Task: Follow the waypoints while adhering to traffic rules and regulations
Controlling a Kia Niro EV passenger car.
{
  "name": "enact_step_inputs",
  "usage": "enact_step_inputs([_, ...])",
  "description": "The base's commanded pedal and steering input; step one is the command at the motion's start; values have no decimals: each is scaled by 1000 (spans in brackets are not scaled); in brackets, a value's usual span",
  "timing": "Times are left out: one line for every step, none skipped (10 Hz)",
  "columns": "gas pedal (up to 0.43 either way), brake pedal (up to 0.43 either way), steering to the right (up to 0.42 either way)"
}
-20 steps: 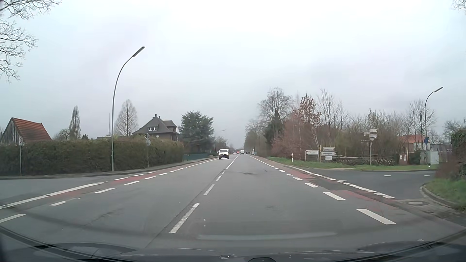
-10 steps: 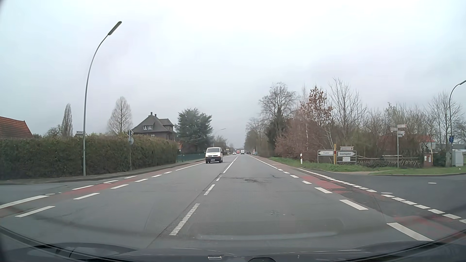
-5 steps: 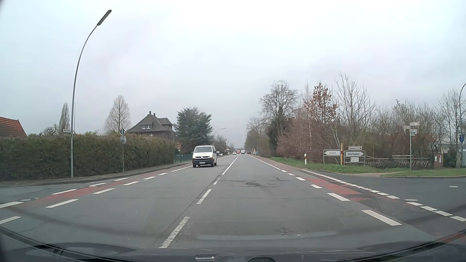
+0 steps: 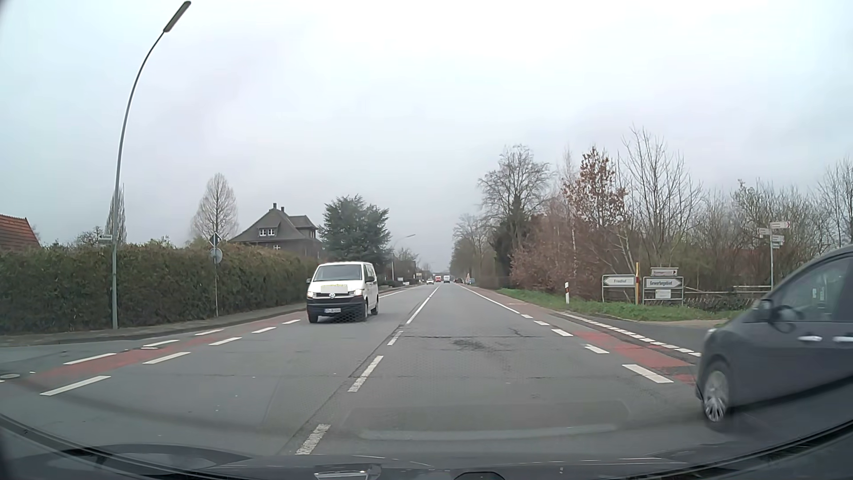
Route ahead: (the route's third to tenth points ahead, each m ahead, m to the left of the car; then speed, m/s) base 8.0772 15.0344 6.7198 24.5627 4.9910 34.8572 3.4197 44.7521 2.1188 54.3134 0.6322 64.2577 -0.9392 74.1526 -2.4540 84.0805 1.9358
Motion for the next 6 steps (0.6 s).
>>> enact_step_inputs([110, 0, -39])
enact_step_inputs([220, 0, -46])
enact_step_inputs([228, 0, -60])
enact_step_inputs([228, 0, -75])
enact_step_inputs([228, 0, -97])
enact_step_inputs([228, 0, -135])
